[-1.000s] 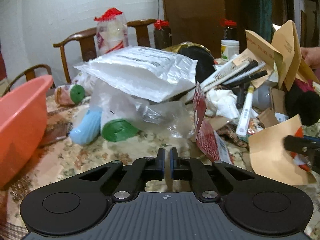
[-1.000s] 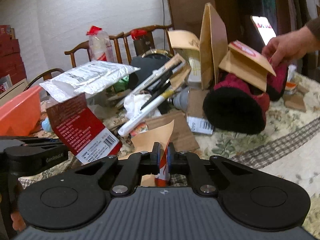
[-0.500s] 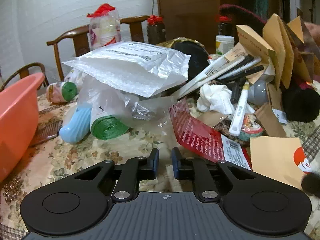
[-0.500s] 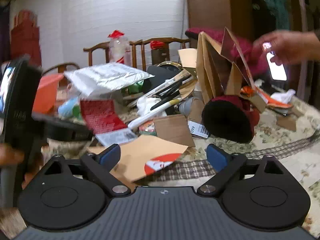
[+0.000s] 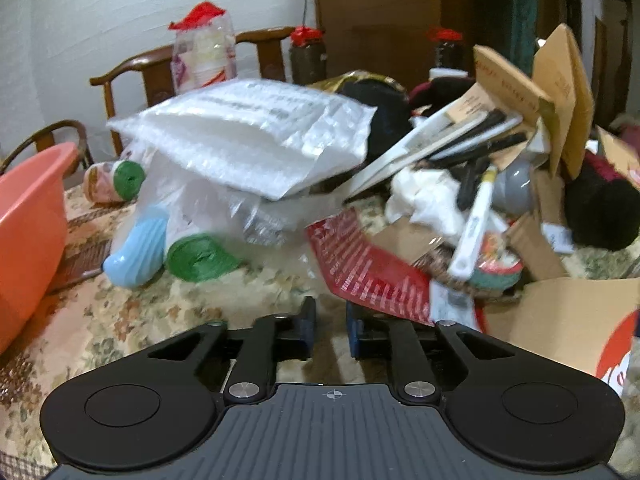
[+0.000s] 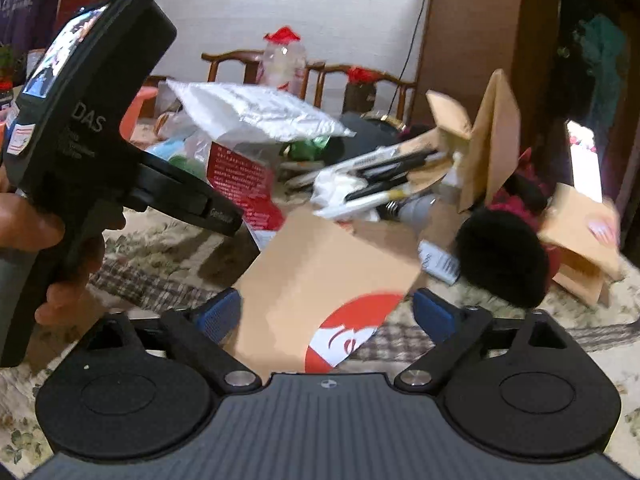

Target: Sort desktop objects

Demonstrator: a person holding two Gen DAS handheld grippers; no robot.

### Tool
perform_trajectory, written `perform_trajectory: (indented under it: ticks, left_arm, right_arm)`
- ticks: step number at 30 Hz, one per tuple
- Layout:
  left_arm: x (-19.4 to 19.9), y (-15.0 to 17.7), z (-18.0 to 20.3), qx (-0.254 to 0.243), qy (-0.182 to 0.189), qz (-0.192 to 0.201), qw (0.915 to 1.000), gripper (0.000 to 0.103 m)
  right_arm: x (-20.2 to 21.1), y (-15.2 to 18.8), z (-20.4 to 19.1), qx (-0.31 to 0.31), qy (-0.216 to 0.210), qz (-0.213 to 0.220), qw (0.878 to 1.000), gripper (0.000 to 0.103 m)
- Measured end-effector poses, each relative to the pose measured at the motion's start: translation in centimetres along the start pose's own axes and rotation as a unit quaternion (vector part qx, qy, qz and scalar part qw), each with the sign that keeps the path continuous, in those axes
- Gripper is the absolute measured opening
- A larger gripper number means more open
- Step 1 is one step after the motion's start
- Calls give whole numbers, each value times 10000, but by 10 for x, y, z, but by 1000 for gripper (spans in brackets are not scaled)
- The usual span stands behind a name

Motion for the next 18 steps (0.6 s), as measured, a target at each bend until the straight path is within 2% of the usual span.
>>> perform_trajectory:
  ticks: [1,2,4,5,8,11,14,18]
  left_arm:
    - [1,1,-2,-5,27,34,10000,7]
    - [1,1,-4,-4,12,58,10000,6]
    - [3,0,-7,12,-24,93,10000,1]
    - [3,-1,-8,45,7,99,9999,0]
    - [7,-4,-14,177,60,232,9996,0]
    - [13,-10,-22,267,68,424,9987,0]
    - [14,-14,-25,421,209,370,9982,0]
    - [11,-8,-23,309,176,319,9989,0]
  right_arm:
    - [-2,2,-2,-53,-122,-34,9999,71]
    - [-4,5,-3,-132,-217,-94,9996,56]
    - [-5,6,1,-355,-318,-57,9988,41]
    - [-5,7,3,-426,-312,-63,9986,28]
    - [-4,7,10,-580,-238,-76,9980,4]
    - [1,7,14,-713,-278,52,9970,3]
    - [2,7,16,-794,-308,107,9963,3]
    - [2,8,17,-939,-410,158,9946,3]
Point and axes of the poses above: each gripper's, at about its wrist camera, not at the fingertips, and x roughly against the way its jaws point, z to its right, y to its underside, the point moved 10 cm from there along -x, roughly the way its jaws point, and after that the axes turned 15 degrees about x, right-handed, at the moved point
